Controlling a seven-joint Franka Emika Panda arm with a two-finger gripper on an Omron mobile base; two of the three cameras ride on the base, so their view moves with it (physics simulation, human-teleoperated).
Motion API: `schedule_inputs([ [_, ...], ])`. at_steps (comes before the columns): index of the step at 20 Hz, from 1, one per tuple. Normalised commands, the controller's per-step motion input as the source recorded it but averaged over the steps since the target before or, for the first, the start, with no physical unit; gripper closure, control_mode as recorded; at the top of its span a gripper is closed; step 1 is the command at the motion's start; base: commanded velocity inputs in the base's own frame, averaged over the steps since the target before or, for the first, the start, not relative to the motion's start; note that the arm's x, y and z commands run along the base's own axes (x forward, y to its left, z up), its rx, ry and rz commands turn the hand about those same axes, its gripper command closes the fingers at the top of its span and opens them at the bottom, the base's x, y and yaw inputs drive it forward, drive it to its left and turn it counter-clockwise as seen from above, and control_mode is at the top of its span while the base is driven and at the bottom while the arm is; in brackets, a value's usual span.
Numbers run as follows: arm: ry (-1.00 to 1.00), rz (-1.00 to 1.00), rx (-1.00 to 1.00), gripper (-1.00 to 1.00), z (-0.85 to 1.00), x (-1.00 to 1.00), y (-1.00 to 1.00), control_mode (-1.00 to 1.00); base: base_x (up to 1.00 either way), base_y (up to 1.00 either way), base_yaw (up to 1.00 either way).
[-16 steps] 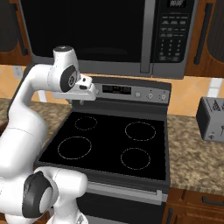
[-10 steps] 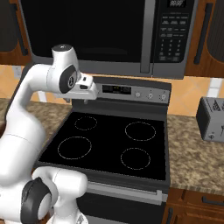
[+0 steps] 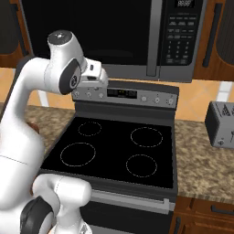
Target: Open the microwave, place the bowl with waffle inside the microwave, then close the microwave door and turn it on.
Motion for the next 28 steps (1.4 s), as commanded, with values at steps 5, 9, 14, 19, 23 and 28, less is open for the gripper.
schedule_inputs([
  [5,-0.26,0.0,-0.03,-1.0,0.79,-0.2,0.0,-1.0,0.0,0.0,0.0],
  [9,-0.28,0.0,-0.03,-1.0,0.75,-0.1,-0.14,-1.0,0.0,0.0,0.0],
  [14,-0.21,-0.08,-0.01,-1.0,0.57,-0.01,-0.42,-1.0,0.0,0.0,0.0],
  [19,-0.03,-0.06,0.03,-1.0,-0.01,0.0,-0.47,-1.0,0.0,0.0,0.0],
  [23,0.0,-0.1,0.02,-1.0,0.0,0.0,-0.59,-1.0,0.0,0.0,0.0],
  [28,0.0,-0.09,0.03,-1.0,0.01,0.0,-0.6,-1.0,0.0,0.0,0.0],
])
